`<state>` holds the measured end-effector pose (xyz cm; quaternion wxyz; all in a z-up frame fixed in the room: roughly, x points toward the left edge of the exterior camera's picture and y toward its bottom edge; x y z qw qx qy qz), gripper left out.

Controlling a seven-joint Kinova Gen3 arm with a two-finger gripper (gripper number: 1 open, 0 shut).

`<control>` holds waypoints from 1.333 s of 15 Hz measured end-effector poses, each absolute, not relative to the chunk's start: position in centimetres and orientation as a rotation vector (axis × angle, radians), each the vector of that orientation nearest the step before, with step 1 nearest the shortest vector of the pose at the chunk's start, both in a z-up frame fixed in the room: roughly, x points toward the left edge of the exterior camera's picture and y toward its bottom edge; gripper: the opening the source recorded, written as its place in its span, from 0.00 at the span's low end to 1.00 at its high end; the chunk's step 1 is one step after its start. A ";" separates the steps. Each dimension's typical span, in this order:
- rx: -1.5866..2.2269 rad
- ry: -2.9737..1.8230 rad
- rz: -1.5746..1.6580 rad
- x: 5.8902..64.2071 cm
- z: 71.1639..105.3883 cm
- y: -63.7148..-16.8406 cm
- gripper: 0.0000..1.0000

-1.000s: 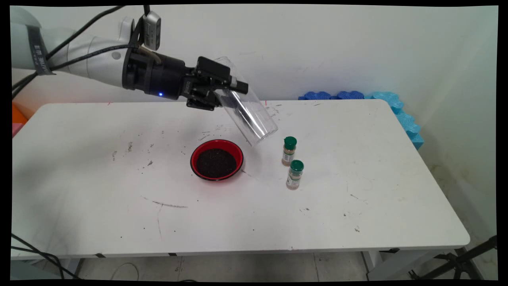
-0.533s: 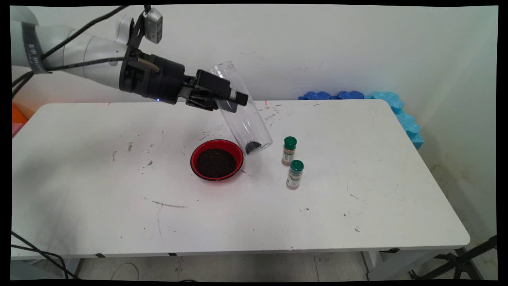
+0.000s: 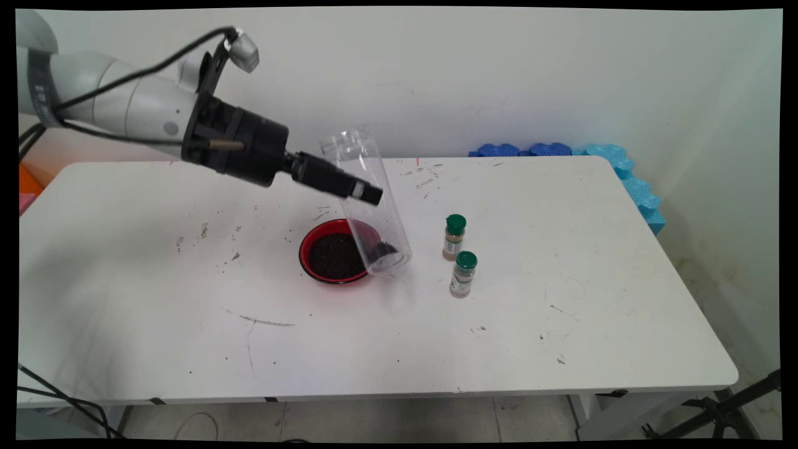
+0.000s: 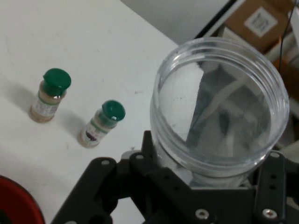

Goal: Pour the black seasoning powder in the red bowl, then place the picked object on the table

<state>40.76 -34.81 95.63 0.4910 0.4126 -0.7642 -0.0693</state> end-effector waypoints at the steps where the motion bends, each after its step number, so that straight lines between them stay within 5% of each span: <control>1: 0.960 -1.887 -0.144 40.7 95.4 -34.6 0.00; 20: 0.506 -2.243 0.128 36.9 85.8 -32.2 0.00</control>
